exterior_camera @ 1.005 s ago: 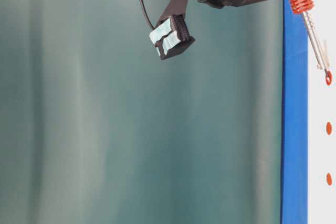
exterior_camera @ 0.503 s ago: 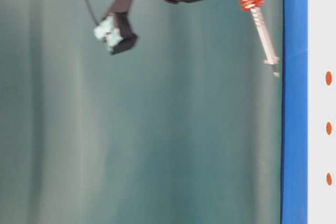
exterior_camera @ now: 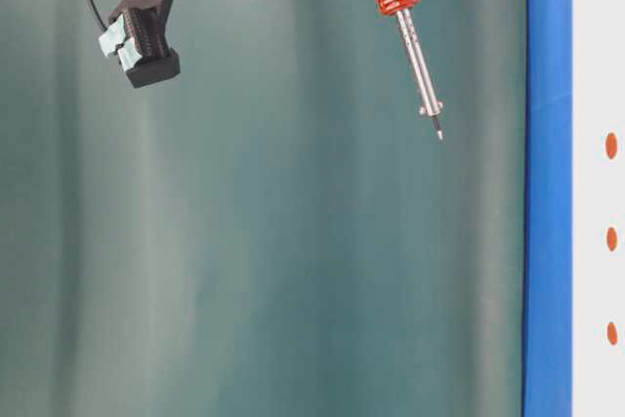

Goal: Touch the tip of the soldering iron to the mark.
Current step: 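Lift the iron with the right gripper and carry it down-right off the board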

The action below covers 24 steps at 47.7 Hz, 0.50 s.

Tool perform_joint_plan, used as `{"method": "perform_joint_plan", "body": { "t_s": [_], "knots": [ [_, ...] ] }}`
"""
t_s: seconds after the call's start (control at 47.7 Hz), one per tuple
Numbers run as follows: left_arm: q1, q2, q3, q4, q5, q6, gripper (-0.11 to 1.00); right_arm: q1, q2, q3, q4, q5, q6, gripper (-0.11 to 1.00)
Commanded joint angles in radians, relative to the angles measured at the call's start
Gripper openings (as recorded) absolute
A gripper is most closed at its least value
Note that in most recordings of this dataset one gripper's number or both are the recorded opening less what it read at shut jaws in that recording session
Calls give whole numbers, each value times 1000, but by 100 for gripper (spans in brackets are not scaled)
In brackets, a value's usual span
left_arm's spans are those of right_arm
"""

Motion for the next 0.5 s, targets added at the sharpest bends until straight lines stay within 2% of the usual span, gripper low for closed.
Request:
{"method": "perform_joint_plan", "body": {
  "t_s": [0.0, 0.23, 0.482],
  "knots": [
    [-2, 5, -12, 2, -11, -2, 0, 2, -18, -20, 0, -2, 3, 6],
    [-2, 5, -12, 2, -11, -2, 0, 37, -23, -15, 18, 5, 41, 6],
    [-2, 5, -12, 2, -11, -2, 0, 176, -32, 0, 21, 5, 202, 6]
  ]
}}
